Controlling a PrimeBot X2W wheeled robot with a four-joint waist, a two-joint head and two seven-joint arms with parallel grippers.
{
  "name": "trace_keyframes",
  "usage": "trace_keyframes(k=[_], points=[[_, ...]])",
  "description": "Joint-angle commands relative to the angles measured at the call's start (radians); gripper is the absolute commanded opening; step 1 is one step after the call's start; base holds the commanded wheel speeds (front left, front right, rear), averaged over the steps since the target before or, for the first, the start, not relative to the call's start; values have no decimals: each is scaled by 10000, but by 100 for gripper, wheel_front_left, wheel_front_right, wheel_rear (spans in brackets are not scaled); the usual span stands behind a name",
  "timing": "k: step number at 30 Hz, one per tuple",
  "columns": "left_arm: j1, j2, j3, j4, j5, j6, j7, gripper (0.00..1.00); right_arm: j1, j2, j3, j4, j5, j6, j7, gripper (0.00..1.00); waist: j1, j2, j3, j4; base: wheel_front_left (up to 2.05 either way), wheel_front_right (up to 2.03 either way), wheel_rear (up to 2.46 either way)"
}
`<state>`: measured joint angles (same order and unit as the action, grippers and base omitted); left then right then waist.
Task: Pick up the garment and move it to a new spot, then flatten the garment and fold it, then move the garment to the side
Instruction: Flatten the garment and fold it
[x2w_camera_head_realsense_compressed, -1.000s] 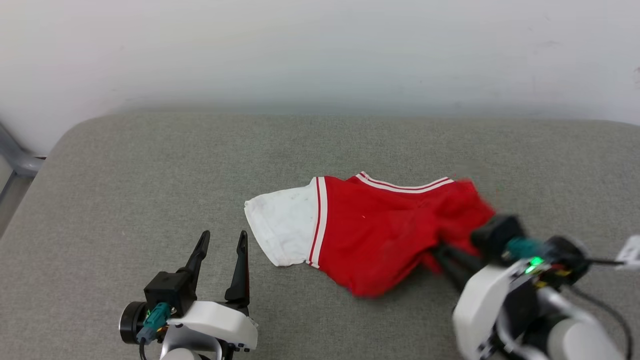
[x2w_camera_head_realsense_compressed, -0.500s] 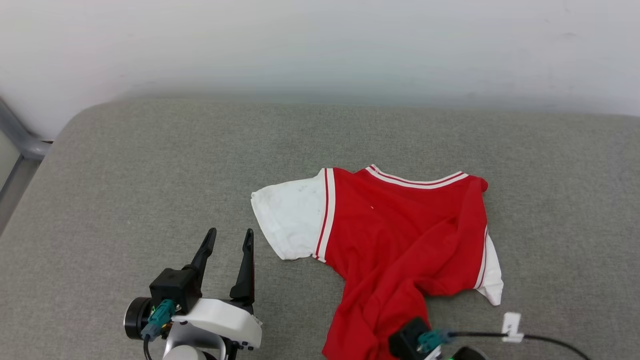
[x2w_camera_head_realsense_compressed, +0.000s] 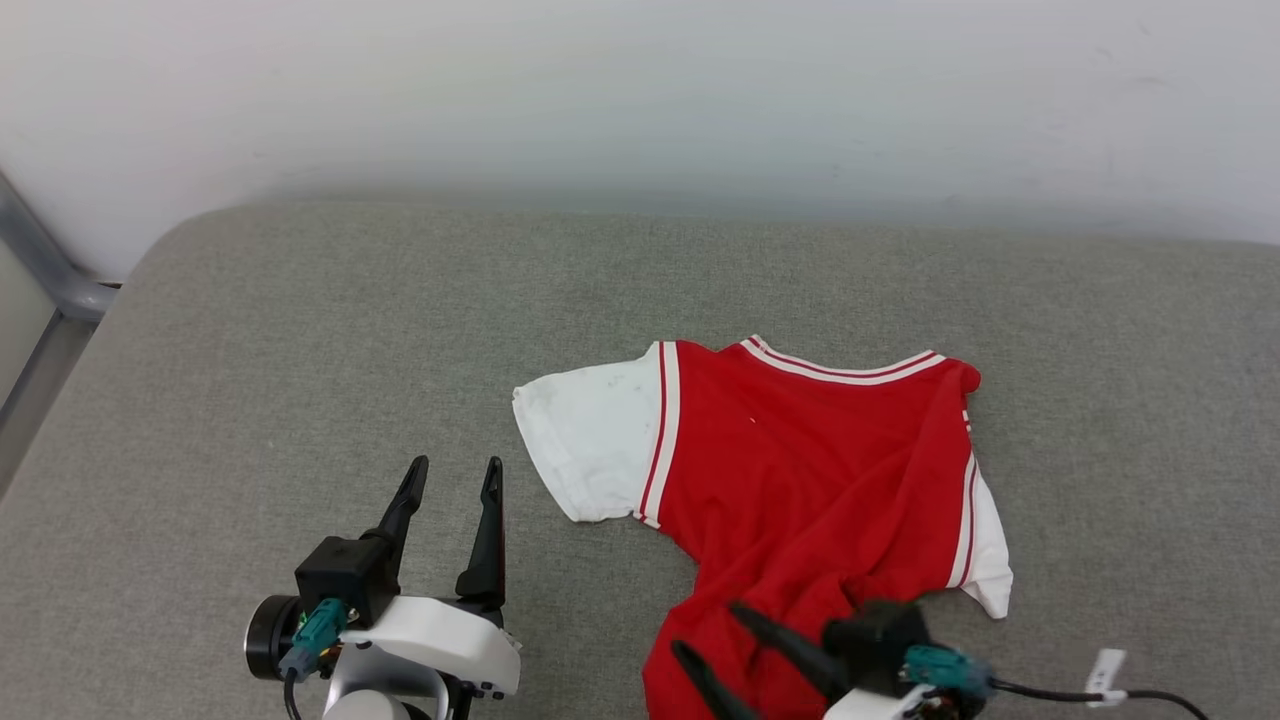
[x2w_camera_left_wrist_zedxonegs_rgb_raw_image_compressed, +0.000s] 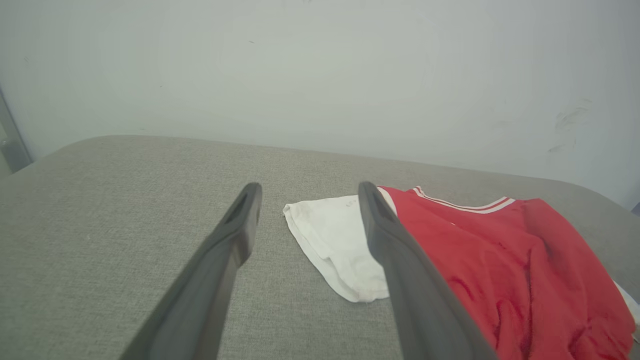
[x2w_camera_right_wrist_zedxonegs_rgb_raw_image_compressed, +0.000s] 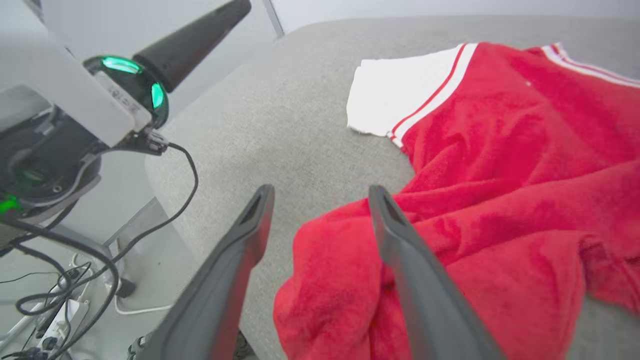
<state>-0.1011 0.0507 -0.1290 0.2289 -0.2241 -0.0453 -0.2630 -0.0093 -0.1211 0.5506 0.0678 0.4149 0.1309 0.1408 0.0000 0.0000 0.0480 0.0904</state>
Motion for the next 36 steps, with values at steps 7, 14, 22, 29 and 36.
trace_keyframes(k=[7,14,22,29,36], points=[[166,-5,57,1,113,8,-25,100,322,145,-1235,-978,-453,-3,-1425,100,0,0,-270,-100,0,0,0],[254,-3,113,-78,155,15,-25,100,736,402,-3886,-971,-763,-1,-592,100,0,0,-338,-201,0,0,0],[-40,-5,169,-193,177,-19,-25,100,737,38,-6571,-469,-1078,-1,2946,100,0,0,24,-299,0,0,0],[-323,-5,196,-305,207,-86,-25,100,1,-479,-6368,-63,-980,-3,4265,100,0,0,507,-203,0,0,0],[-673,-5,215,-492,206,-163,-25,100,-1094,-942,-5501,905,-682,-3,4585,100,0,0,1268,-34,0,0,0]])
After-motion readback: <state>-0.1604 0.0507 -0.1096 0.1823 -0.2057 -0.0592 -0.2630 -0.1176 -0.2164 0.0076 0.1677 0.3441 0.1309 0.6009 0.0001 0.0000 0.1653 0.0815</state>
